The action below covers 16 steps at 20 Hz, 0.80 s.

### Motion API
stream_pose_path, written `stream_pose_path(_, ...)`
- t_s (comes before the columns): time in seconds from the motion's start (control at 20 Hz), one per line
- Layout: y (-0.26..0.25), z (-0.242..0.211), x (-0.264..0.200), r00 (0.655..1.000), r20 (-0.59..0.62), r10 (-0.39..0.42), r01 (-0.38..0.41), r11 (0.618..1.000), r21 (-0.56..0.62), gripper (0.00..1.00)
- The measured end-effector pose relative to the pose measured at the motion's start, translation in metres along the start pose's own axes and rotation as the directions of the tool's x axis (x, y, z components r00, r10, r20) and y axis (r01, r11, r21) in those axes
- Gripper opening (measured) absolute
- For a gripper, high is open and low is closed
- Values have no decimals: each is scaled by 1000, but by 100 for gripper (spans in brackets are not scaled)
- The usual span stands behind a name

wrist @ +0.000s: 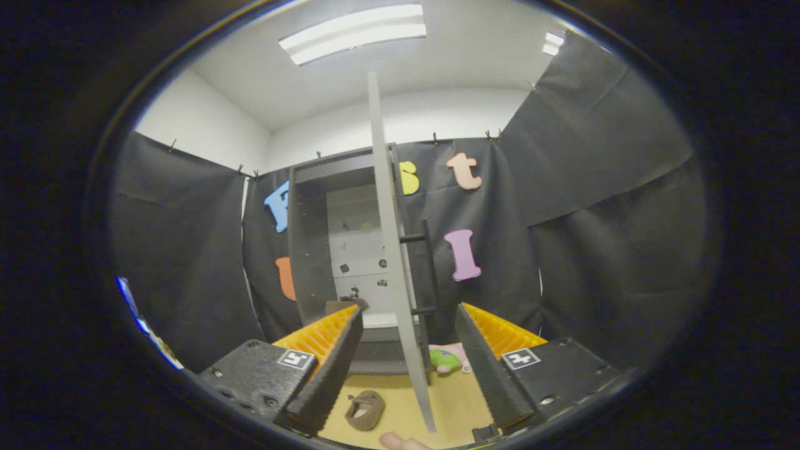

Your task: Open the shoe cabinet door, grab the shoes and put them into the shoe cabinet, then close the shoe cabinet door.

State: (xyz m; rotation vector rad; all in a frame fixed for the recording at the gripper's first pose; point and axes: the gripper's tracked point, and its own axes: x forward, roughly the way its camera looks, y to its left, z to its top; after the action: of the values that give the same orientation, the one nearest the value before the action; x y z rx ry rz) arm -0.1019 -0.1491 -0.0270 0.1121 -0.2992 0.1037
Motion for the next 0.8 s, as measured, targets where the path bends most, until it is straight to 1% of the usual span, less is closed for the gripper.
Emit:
stream_pose_path(0.05, 2, -10, -3, 1000, 14, -11, 11, 1000, 4, 98)
stream_pose_path(0.1, 4, -18, -6, 1000, 19, -21, 21, 1000, 16, 100)
stream_pose_path(0.2, 8, -42, -7, 999, -6, -49, 49, 997, 53, 100)
stream_pose_path(0.25, 14, -55, -8, 999, -31, -41, 43, 997, 71, 100)
stream_pose_path(0.3, 24, -64, -10, 999, -39, -17, 21, 995, 98, 100)
stream_pose_path(0.4, 42, -74, -5, 999, -39, 22, -17, 990, 140, 100)
stream_pose_path(0.55, 54, -109, 7, 995, -94, 23, -15, 996, 89, 100)
stream_pose_path(0.6, 62, -119, 10, 993, -115, 34, -26, 998, 63, 100)
stream_pose_path(0.7, 84, -147, 19, 981, -176, 81, -80, 997, 14, 100)
stream_pose_path(0.8, 100, -171, 33, 969, -217, 120, -121, 993, 7, 100)
